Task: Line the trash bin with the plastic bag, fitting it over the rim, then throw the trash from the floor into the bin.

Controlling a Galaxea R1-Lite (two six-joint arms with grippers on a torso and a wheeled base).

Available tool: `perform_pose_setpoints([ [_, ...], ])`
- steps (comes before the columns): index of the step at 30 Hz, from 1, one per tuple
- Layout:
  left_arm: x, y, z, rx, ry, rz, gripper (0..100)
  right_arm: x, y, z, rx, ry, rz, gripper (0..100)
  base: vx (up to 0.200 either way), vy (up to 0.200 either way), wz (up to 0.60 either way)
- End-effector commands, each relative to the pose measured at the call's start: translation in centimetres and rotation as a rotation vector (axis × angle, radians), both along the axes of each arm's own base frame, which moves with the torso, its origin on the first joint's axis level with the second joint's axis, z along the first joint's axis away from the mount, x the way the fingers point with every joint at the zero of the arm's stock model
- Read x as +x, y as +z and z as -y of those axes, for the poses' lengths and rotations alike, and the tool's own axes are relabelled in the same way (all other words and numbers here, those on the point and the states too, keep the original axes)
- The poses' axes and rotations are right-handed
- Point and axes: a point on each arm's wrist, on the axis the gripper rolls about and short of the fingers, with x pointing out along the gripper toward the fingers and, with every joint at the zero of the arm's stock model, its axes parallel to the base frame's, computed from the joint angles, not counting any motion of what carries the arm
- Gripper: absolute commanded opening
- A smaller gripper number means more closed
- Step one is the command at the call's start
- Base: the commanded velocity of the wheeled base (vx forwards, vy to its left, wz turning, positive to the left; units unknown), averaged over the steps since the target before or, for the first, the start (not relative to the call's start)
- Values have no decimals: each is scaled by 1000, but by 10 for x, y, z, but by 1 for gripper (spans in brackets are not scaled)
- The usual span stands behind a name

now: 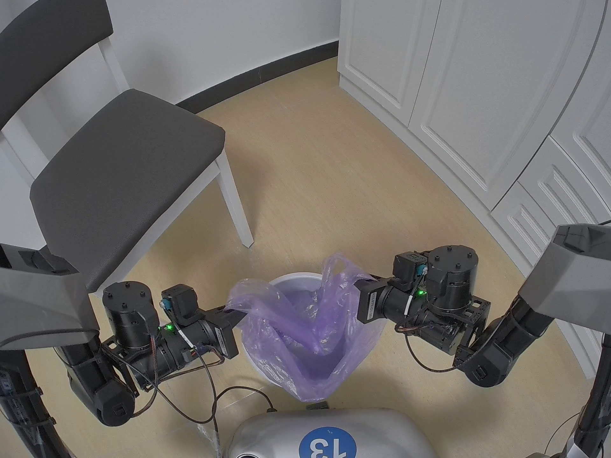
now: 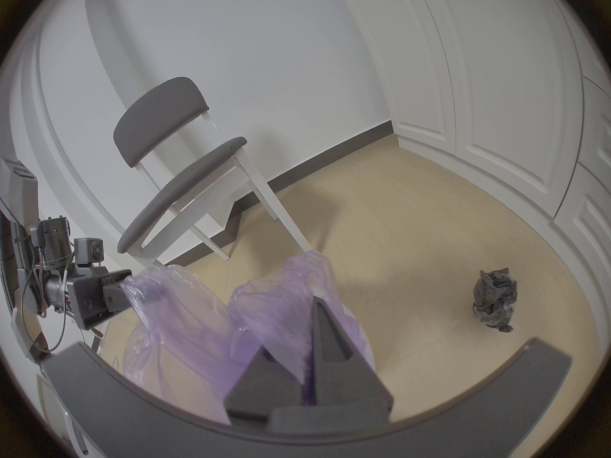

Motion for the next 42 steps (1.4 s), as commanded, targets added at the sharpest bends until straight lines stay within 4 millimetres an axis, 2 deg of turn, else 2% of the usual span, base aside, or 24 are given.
perform_pose_setpoints([
  [1, -3, 9, -2, -17, 3, 39, 0, -3, 24, 11, 7, -19, 27, 0, 0, 0, 600],
  [4, -5, 18, -5, -33, 4, 64, 0, -6, 40, 22, -13, -37, 11, 0, 0, 0, 600],
  [9, -6, 18, -7, -31, 10, 64, 0, -7, 51, 32, -49, -59, -18, 0, 0, 0, 600],
  [20, -8, 7, -6, 3, -1, 31, 0, -12, 54, 41, -107, -65, -42, 0, 0, 0, 600],
  [25, -12, 11, -3, -3, -17, 43, 0, -11, 59, 41, -87, -62, 10, 0, 0, 0, 0],
  [30, -17, 14, -1, -4, -32, 45, 0, -17, 54, 45, -130, -47, 58, 0, 0, 0, 0],
  [37, -16, 16, 0, -15, -31, 52, 0, -29, 44, 50, -137, 23, 132, 0, 0, 0, 0],
  [42, -15, 14, 2, -16, -36, 44, 0, -41, 34, 53, -177, 24, 115, 0, 0, 0, 0],
])
